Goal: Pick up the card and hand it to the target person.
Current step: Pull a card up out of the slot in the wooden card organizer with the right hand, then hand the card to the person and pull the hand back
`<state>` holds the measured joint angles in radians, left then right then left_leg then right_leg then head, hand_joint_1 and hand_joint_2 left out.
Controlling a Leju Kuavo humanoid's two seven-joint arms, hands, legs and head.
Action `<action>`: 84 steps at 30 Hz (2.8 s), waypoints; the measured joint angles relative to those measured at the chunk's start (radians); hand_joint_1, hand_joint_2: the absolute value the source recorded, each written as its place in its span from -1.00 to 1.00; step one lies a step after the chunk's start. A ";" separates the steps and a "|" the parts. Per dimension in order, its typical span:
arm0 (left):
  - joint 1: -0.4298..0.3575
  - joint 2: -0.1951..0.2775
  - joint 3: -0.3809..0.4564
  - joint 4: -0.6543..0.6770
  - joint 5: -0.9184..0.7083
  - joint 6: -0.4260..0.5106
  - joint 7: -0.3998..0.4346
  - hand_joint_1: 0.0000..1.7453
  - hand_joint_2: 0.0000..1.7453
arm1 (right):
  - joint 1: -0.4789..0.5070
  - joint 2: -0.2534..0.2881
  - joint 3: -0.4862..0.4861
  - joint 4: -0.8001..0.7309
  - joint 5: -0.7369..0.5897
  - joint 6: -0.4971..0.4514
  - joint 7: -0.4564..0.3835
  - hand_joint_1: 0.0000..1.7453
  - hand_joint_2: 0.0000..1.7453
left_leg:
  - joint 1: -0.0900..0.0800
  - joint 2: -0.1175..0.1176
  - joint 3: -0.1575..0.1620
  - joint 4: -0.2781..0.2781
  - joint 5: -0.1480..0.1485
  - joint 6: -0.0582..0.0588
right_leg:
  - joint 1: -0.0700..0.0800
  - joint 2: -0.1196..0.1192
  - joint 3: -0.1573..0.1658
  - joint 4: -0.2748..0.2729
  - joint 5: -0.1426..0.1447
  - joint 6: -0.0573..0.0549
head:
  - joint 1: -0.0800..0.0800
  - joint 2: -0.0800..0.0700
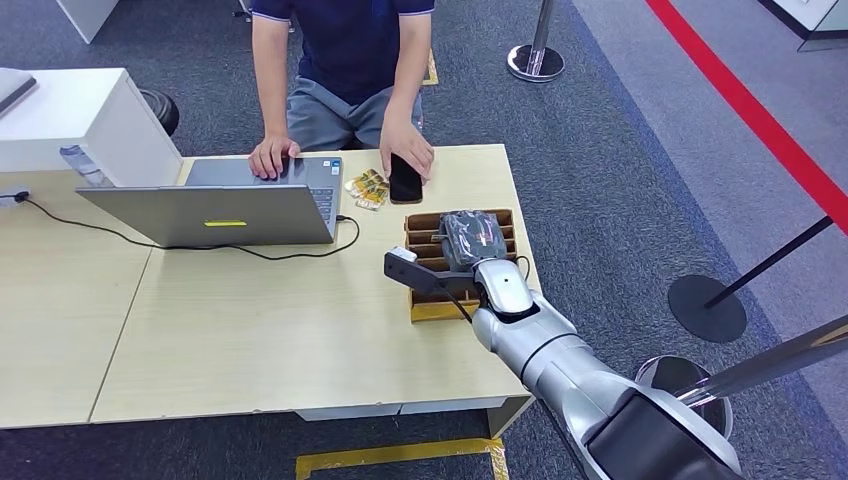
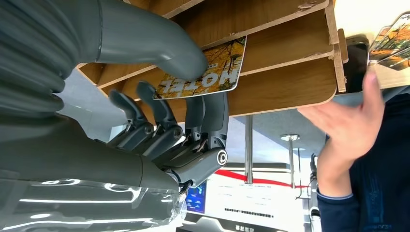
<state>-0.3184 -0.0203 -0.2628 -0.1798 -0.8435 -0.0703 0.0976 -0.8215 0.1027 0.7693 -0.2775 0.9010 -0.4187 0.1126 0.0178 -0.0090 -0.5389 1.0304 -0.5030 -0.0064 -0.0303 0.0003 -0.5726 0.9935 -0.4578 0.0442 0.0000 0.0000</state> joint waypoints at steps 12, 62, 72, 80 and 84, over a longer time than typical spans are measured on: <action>0.009 0.009 0.032 0.000 0.027 0.070 -0.001 -1.00 1.00 | -0.087 -0.024 -0.137 -0.246 -0.185 -0.072 -0.062 1.00 1.00 | 0.000 -0.001 -0.001 0.001 0.000 0.000 | 0.000 -0.001 0.000 0.001 0.000 0.001 | 0.000 0.000; 0.007 0.024 0.078 0.008 0.044 0.031 0.016 -1.00 -1.00 | -0.140 0.035 -0.174 -0.304 -0.552 -0.025 -0.243 -1.00 0.00 | 0.000 -0.001 -0.001 0.001 0.000 0.000 | 0.000 -0.001 0.000 0.000 0.000 0.000 | 0.000 0.000; 0.022 0.036 0.104 0.010 0.053 0.040 0.007 -1.00 -1.00 | -0.058 -0.103 -0.235 -0.323 -0.846 0.193 -0.377 -1.00 1.00 | 0.000 -0.005 0.001 0.000 0.001 0.000 | 0.001 -0.005 0.003 -0.002 0.000 0.001 | 0.000 0.000; 0.035 0.046 0.131 0.006 0.069 0.055 -0.011 -1.00 -1.00 | 0.041 -0.229 -0.284 -0.423 -1.007 0.328 -0.412 -1.00 1.00 | 0.000 -0.006 0.001 -0.001 0.001 0.000 | 0.000 -0.006 0.003 -0.002 -0.001 0.001 | 0.000 0.000; 0.041 0.055 0.144 0.006 0.079 0.061 -0.015 -1.00 -1.00 | 0.121 -0.294 -0.309 -0.494 -1.068 0.376 -0.400 -1.00 1.00 | 0.000 -0.006 0.001 -0.001 0.000 0.000 | 0.000 -0.006 0.003 -0.002 -0.001 0.001 | 0.000 0.000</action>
<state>-0.2771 0.0348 -0.1191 -0.1742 -0.7648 -0.0088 0.0825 -0.7005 -0.1913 0.4599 -0.7717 -0.1668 -0.0426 -0.2872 0.0178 -0.0148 -0.5379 1.0299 -0.5025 -0.0061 -0.0301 -0.0054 -0.5696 0.9912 -0.4587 0.0449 0.0000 0.0000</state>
